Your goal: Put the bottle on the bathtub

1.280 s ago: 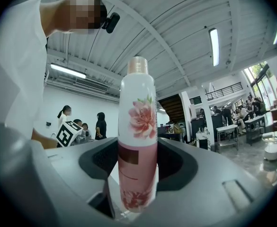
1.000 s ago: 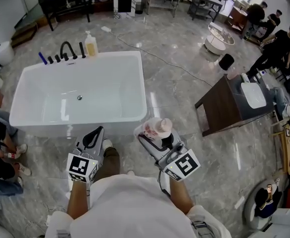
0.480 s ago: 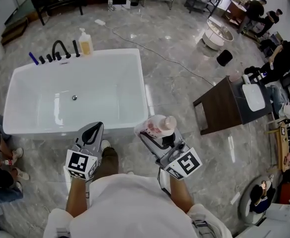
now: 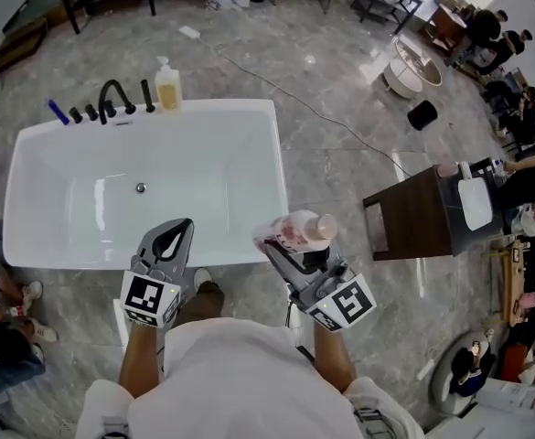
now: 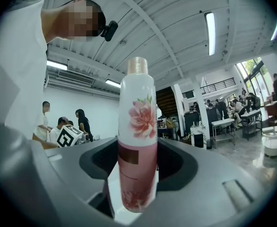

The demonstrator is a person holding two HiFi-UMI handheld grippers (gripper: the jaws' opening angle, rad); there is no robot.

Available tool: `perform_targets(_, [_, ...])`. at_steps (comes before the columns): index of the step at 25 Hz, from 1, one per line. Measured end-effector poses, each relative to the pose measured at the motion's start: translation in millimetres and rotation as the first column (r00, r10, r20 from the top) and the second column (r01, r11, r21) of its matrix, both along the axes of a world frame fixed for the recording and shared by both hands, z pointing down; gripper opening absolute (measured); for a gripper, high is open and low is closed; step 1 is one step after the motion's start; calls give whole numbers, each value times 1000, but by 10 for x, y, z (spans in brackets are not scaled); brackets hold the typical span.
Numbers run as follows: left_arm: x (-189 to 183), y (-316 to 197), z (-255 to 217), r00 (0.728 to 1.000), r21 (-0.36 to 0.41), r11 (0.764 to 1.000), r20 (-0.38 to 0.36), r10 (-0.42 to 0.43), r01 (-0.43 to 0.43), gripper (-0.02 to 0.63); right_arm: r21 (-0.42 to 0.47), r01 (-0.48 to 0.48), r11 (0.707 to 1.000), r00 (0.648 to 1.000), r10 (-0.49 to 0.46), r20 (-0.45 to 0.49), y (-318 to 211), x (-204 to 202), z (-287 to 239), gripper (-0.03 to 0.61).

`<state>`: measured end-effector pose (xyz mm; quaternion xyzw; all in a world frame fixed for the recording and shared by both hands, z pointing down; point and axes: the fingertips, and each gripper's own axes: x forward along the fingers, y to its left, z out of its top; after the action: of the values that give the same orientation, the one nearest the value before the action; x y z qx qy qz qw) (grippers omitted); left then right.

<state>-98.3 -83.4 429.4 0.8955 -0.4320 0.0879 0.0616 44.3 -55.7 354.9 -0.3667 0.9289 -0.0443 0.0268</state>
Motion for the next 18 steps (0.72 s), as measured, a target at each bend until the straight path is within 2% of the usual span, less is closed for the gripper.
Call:
perform_targets(5, [-258,-541,-18,1000,3,1000,-9,23,-23,6,1,-21,1000,1000,21,1,-564,-281,-45,244])
perform_targets(9, [-321,-823,-80,999,22,999,-19,42,-41,6,11,-25,1000,1000,25,3,-832,-401,-87,244])
perform_targets(14, [-232,-1023,-157,999,30,999,-35,41,-40,6,0,-10,1000,1000,10,-4,-995,-385,-81,244])
perform_targets(18, [-41,-1126,-121,1000,31,999,-13,24,-23,6,14,22,1000,1000,-22,-10,-1110,-239,-45,244])
